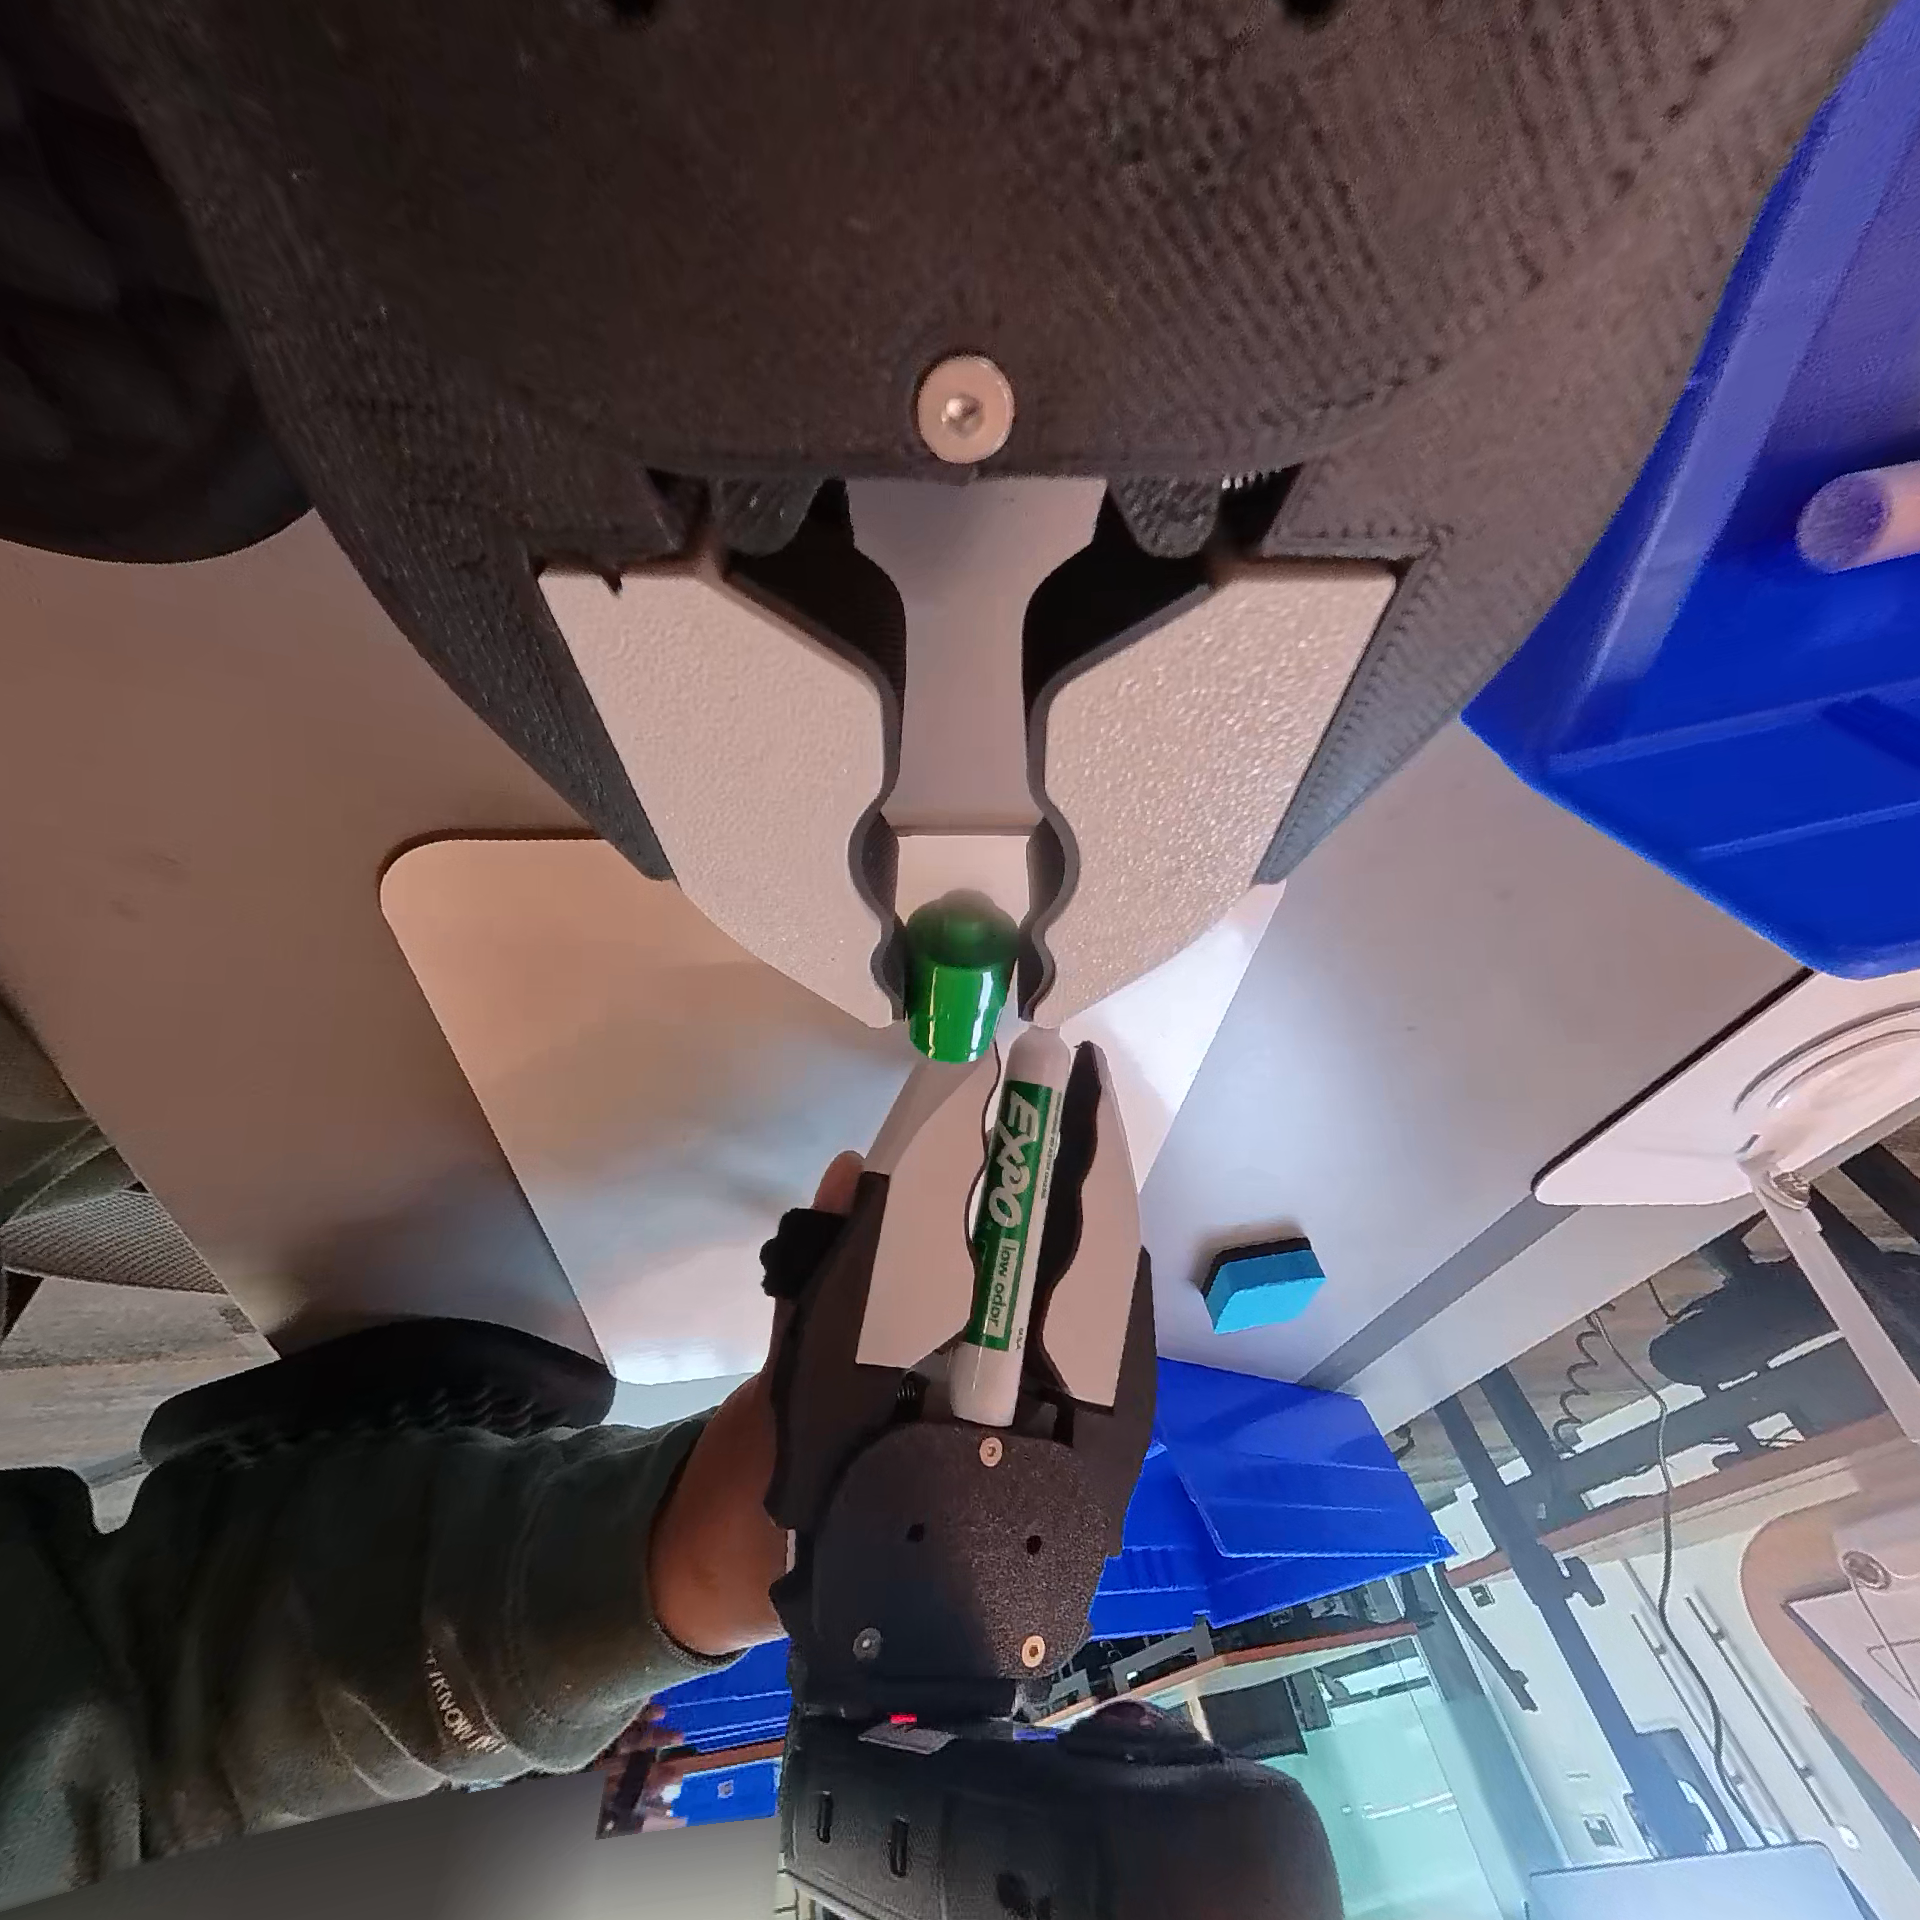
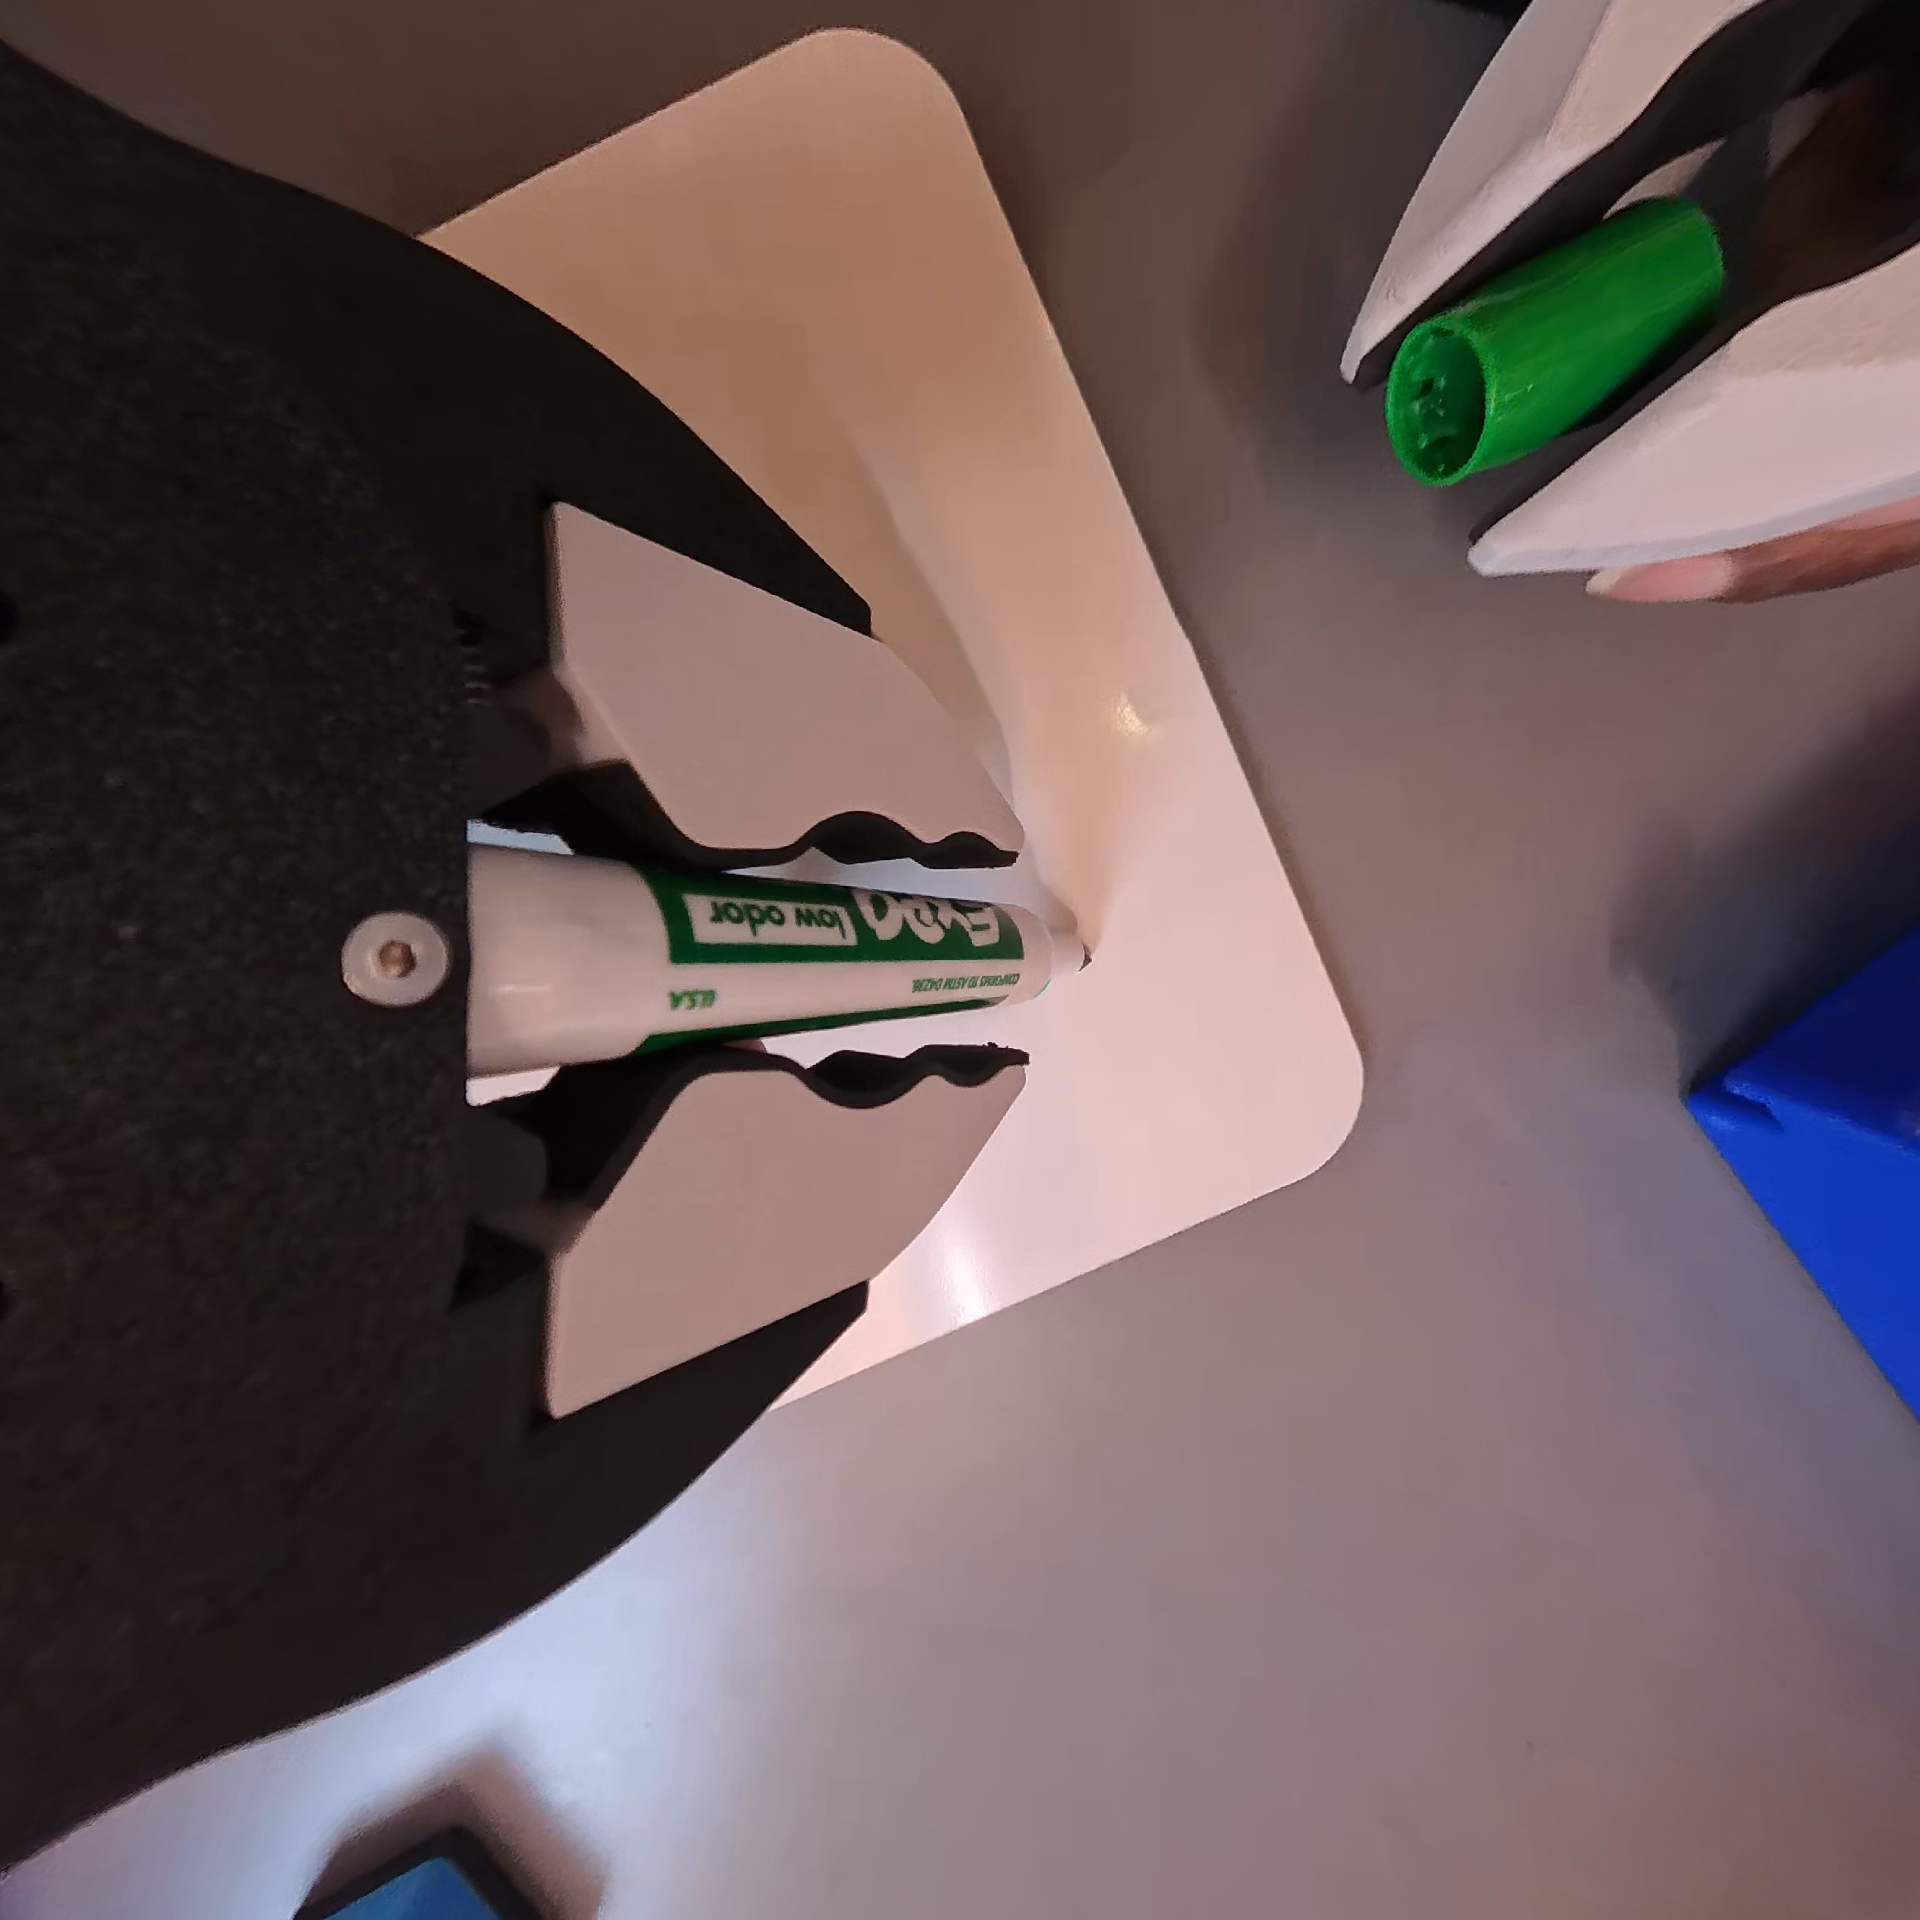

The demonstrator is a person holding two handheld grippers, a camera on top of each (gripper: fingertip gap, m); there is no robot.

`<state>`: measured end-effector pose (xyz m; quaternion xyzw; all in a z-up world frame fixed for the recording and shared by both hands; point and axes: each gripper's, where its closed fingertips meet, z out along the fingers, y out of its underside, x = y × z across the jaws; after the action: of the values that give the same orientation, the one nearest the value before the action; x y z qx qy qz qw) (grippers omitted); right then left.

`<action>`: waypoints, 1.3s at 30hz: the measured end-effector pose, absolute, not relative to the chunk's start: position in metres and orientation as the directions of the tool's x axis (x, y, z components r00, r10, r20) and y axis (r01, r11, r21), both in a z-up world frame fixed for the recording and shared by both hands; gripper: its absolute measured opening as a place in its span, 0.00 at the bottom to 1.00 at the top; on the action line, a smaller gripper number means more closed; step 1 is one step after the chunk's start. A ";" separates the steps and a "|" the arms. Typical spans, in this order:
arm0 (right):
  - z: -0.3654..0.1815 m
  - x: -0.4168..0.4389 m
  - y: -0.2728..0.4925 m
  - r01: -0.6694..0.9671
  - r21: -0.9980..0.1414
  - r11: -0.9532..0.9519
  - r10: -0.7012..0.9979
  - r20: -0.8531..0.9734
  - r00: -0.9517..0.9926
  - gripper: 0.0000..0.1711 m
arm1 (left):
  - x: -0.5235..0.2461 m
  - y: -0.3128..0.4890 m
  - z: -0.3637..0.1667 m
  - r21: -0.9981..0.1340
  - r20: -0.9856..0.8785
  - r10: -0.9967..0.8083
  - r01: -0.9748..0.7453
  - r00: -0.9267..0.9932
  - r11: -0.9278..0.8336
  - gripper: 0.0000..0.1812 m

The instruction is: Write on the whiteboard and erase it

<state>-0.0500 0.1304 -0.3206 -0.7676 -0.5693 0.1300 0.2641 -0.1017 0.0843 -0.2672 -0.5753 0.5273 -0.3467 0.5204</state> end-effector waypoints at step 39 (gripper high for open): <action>-0.320 -0.035 0.070 0.852 -0.501 -0.151 0.970 0.091 0.225 0.19 | -0.100 0.084 -0.270 -0.960 -0.157 -0.968 -0.262 0.195 0.102 0.11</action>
<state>-0.0352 0.0697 -0.3204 -0.7478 -0.6093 0.1274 0.2310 -0.1000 0.0836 -0.2696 -0.5760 0.5341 -0.3422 0.5156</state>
